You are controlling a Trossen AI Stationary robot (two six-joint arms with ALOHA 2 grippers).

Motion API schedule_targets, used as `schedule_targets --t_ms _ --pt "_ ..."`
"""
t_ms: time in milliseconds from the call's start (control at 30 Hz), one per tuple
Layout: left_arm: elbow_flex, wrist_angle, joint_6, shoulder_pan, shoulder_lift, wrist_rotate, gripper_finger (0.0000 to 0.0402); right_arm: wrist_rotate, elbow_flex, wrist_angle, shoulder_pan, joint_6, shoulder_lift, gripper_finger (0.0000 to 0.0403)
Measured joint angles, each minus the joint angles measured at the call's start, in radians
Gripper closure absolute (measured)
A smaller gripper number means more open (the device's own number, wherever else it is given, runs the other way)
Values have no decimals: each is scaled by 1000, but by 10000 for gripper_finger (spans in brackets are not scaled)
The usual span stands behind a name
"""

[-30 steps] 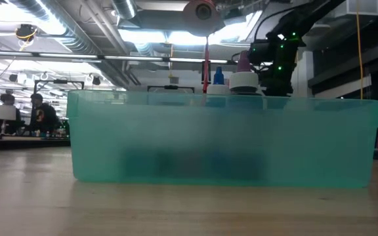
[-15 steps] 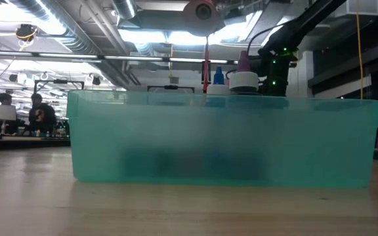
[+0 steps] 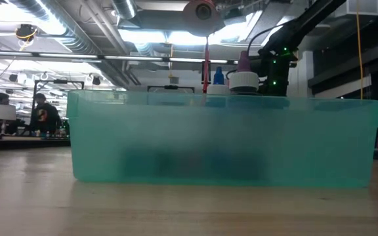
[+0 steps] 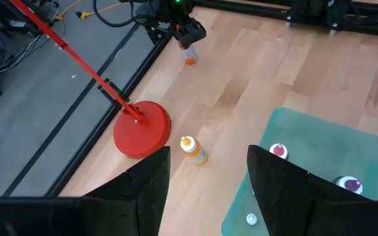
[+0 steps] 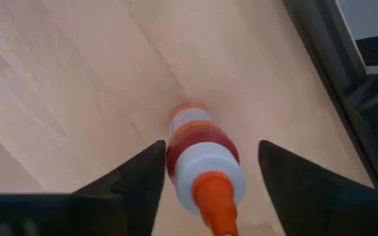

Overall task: Pick & Place food coloring
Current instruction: Put the big orange food coloring bottle into the blue bin

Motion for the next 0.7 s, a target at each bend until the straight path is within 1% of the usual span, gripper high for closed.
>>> schedule_targets --t_ms 167,267,367,467,600,700 --pt "0 0 0 -1 0 0 203 -2 0 -7 0 -5 0 222" --pt "0 0 0 -1 0 0 203 -18 1 -8 0 -17 -1 254" --pt "0 0 0 -1 0 0 203 -38 4 -28 -1 -26 -2 258" --pt "0 0 0 -1 0 0 203 -60 16 -91 1 -54 -5 258" --pt "0 0 0 -1 0 0 203 -174 32 -115 1 -101 -55 249" --pt "0 0 0 -1 0 -1 203 -237 33 -118 2 -120 -117 252"
